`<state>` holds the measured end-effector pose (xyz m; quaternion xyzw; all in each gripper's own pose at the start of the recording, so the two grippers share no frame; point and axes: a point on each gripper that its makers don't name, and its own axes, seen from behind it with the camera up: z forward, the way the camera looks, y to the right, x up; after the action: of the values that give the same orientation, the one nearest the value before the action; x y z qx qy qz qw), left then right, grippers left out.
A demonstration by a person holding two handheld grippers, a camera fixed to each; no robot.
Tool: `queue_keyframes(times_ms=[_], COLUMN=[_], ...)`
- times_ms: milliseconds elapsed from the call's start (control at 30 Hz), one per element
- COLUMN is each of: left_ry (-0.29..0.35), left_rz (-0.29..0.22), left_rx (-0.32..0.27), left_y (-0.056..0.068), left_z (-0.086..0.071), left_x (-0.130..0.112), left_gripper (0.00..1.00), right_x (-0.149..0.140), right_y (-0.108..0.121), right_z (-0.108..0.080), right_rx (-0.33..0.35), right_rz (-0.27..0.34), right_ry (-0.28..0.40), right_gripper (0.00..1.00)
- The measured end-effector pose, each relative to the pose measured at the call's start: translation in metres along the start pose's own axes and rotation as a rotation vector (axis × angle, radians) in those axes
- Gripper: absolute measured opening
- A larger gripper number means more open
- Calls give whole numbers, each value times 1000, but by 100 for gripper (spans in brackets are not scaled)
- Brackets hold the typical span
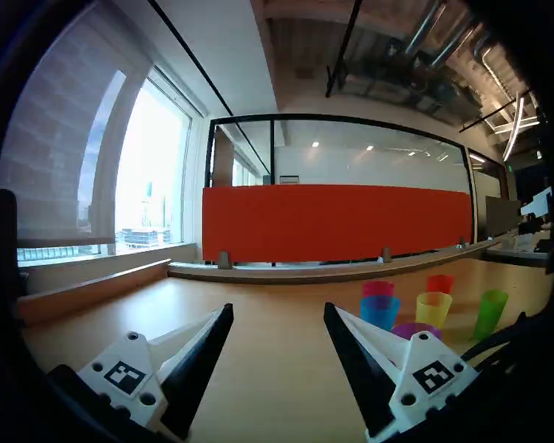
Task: Pour water
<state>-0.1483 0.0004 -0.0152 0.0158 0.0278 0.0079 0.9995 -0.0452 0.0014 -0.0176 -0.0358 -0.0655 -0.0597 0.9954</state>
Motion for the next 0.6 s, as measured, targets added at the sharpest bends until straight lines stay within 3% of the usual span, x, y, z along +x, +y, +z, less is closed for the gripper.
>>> queue_keyframes(times_ms=[600], left_ry=[-52], left_rz=[3], left_rx=[10], left_y=[-4], left_z=[6], left_x=[-16], left_gripper=[90], right_x=[-1], right_y=[6], right_z=[-1], right_rx=[8], right_rz=[4], right_ry=[5], right_gripper=[100])
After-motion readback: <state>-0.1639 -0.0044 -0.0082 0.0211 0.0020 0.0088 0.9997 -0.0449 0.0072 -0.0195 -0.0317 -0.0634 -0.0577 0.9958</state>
